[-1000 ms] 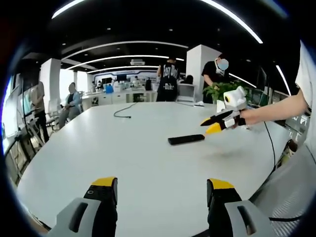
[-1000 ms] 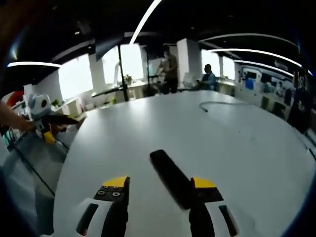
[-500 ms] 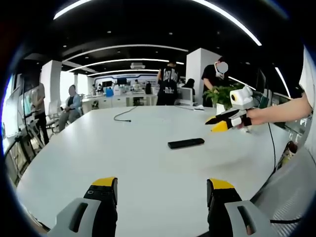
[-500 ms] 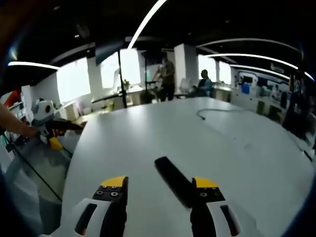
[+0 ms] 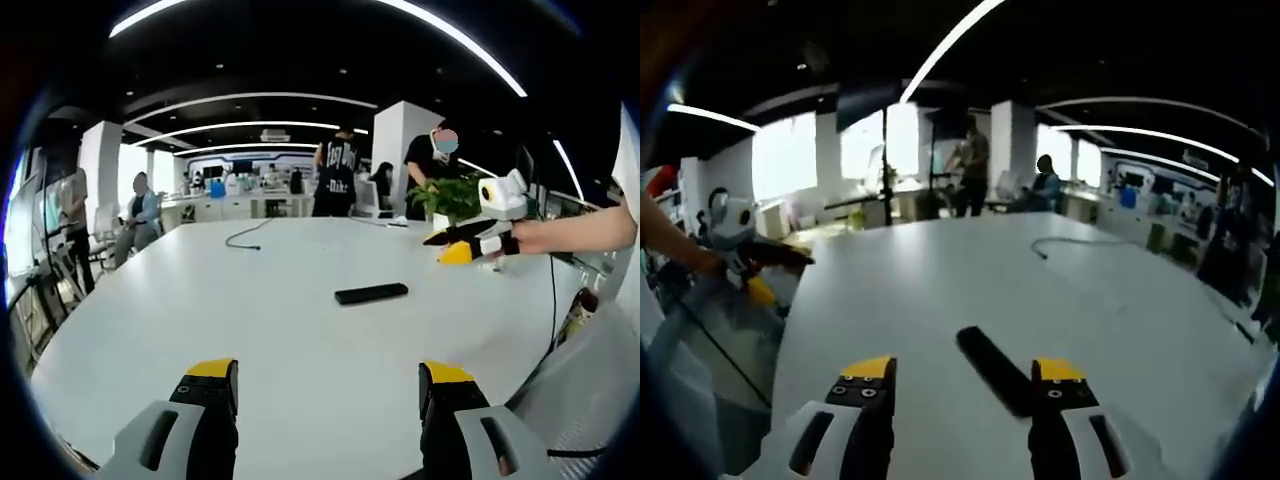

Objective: Press the specified remote control buttons in sequence, fully releasing each button before pressing the next.

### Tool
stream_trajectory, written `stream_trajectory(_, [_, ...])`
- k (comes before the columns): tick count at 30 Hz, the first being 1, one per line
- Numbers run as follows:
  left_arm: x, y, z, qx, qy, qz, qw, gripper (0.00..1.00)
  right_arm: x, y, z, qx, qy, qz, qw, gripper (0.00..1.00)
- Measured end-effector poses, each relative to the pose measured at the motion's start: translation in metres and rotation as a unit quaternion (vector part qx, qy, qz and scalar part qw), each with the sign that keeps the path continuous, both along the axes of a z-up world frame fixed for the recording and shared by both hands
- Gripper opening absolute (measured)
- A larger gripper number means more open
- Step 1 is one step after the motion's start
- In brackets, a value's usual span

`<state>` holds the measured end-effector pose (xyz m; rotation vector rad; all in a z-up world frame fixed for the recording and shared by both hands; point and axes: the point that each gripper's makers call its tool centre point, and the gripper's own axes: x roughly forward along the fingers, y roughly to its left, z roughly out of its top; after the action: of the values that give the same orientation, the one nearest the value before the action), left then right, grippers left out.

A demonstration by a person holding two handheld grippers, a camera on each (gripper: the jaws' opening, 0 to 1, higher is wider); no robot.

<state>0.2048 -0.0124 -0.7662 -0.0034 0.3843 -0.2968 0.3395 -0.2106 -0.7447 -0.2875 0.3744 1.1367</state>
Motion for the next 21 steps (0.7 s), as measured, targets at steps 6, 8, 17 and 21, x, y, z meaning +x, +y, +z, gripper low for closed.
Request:
stream_trajectory(6, [0.0,-0.001,0.0,-0.001,0.0,-0.002,1.0,0.76,-0.014,-0.011,0.007,-0.009,-0.017,-0.008,0.9998,0.52])
stream_trajectory(8, [0.0,-0.001,0.0,-0.001,0.001,-0.003,1.0,0.76,-0.016,-0.015,0.009,-0.01,-0.021,-0.019,0.9996,0.53])
stream_trajectory(17, [0.0,-0.002,0.0,-0.002,0.0,-0.003,1.0,0.75,-0.028,-0.022,0.014,0.027,-0.013,-0.061,0.9977,0.59])
stream_trajectory(21, [-0.001,-0.002,0.0,-0.001,0.0,-0.004,1.0,0.75,-0.036,-0.026,0.012,0.043,-0.001,-0.075,0.9963,0.6])
